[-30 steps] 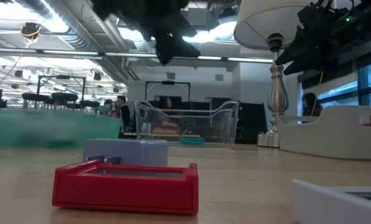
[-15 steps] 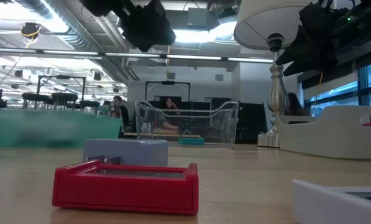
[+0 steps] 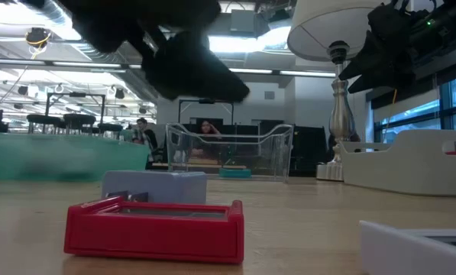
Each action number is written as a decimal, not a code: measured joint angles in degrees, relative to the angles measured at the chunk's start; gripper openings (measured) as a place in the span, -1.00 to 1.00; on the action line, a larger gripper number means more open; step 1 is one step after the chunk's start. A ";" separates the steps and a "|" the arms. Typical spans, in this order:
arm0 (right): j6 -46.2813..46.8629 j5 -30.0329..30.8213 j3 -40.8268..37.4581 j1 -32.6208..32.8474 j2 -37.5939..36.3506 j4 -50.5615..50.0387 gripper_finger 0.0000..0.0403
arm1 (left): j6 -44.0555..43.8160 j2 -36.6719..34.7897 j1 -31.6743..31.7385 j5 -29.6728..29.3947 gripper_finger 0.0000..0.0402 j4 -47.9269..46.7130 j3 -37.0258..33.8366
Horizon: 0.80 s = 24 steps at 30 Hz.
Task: Pick & Place Office items
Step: Put the red digital timer into the transparent bin
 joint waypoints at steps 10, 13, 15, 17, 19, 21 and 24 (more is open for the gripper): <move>0.00 0.00 0.00 0.00 0.00 -0.02 0.33 | -0.06 8.55 -1.29 -2.85 0.55 -12.18 10.53; -0.02 -0.01 0.00 0.00 0.00 -0.02 0.33 | -0.96 10.60 -1.27 -2.97 0.56 -20.24 14.90; 0.00 0.00 0.00 0.00 0.00 -0.02 0.33 | -1.77 11.50 -1.29 -2.97 0.56 -23.37 16.95; -0.02 0.00 0.00 0.00 0.00 0.00 0.33 | -2.00 12.03 -1.29 -2.93 0.56 -25.64 18.22; -0.02 -0.08 0.00 0.00 0.00 -0.02 0.33 | -2.06 12.16 -1.29 -2.47 0.56 -26.77 18.76; -0.05 -0.91 0.00 0.01 0.00 -0.01 0.33 | -2.87 12.16 -1.29 -1.32 0.56 -26.83 18.77; -0.04 -2.90 0.00 0.00 0.00 -0.02 0.33 | -3.57 12.16 -1.29 0.34 0.56 -27.50 18.75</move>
